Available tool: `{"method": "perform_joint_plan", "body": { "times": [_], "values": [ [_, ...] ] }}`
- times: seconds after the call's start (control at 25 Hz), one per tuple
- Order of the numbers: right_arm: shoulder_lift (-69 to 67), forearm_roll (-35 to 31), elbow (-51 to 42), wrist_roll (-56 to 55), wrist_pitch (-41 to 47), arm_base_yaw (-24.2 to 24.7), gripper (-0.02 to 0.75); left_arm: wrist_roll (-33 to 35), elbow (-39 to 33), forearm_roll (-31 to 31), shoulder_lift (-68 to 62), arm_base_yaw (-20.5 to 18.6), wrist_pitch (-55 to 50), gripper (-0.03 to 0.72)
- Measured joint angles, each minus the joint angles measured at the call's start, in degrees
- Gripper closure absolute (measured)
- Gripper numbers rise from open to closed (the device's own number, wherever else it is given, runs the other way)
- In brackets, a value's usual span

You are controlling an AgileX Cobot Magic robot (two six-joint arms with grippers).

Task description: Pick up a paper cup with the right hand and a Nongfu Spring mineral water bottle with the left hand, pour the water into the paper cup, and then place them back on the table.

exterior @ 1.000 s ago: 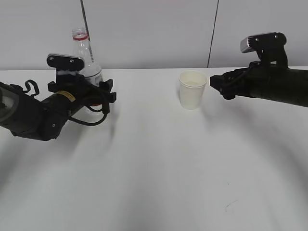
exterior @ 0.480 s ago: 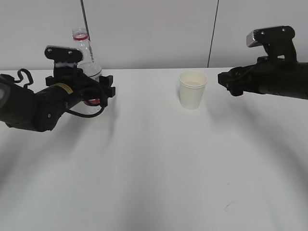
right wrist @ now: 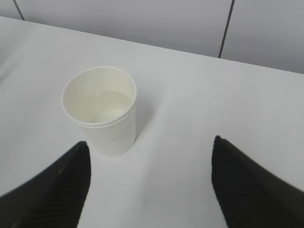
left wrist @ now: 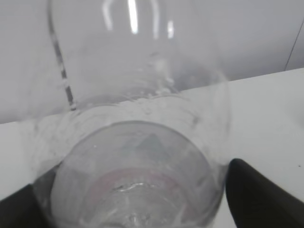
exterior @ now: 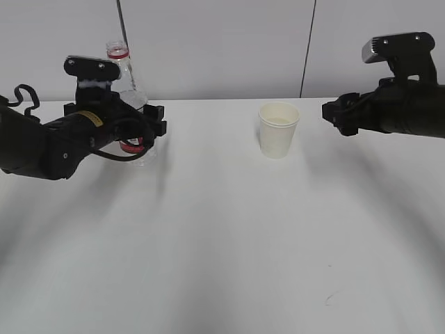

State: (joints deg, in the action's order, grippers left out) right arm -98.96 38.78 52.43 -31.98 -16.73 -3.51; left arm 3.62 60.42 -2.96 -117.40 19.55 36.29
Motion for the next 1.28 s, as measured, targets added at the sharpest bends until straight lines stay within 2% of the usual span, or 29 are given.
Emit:
{"method": "perform_joint_plan", "body": {
  "times": [0.6, 1.28],
  "values": [
    [0.8, 0.0, 0.0, -0.9, 1.5, 0.0, 0.153, 4.5, -0.1, -2.8, 4.9, 0.0, -6.3, 0.127],
    [0.8, 0.0, 0.0, -0.9, 3.5, 0.0, 0.154, 4.6, -0.1, -8.5, 15.8, 0.0, -26.2, 0.127]
  ]
}}
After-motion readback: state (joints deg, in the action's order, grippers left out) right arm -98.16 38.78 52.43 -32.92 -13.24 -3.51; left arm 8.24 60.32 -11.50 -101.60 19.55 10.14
